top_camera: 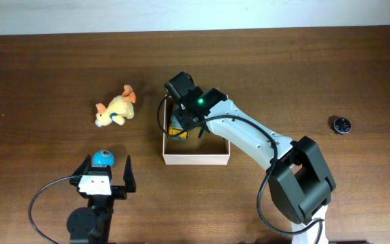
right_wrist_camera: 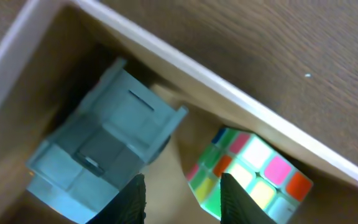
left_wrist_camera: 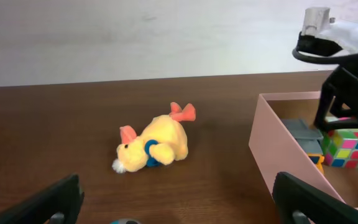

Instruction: Pack container

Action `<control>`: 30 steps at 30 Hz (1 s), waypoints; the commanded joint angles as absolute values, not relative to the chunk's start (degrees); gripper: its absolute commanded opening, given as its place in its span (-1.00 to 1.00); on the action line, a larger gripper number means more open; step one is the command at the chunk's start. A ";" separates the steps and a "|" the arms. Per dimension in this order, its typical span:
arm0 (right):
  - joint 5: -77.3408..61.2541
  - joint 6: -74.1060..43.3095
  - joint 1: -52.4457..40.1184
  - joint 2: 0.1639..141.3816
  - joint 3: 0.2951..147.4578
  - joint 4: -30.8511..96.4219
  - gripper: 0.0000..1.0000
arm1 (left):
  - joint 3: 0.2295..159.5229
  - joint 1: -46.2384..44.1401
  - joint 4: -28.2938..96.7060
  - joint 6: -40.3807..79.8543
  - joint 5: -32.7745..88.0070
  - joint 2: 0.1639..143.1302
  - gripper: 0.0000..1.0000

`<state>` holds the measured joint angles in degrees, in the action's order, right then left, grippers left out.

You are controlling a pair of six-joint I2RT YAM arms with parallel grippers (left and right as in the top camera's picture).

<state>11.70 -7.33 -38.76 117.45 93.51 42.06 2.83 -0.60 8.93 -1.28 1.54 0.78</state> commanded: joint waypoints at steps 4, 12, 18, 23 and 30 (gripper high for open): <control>10.00 -9.98 -38.48 118.72 93.17 40.03 -0.33 | 2.44 -0.32 8.78 -2.17 1.76 0.30 0.98; 9.61 -12.53 -37.85 120.81 93.17 39.66 -0.43 | 2.44 -0.32 8.78 -2.17 1.76 0.30 0.98; 9.47 -12.49 -37.74 120.79 93.23 39.62 -0.45 | 2.44 -0.32 8.78 -2.17 1.76 0.30 0.99; 9.47 -12.47 -37.74 120.73 93.49 39.57 -0.45 | 2.44 -0.32 8.78 -2.17 1.78 0.30 0.98; 9.50 -11.40 -37.74 120.46 96.40 40.12 -0.44 | 2.44 -0.32 8.78 -2.17 1.76 0.30 0.98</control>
<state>10.00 -11.79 -38.06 119.46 94.02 39.79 2.83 -0.60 8.93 -1.28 1.54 0.78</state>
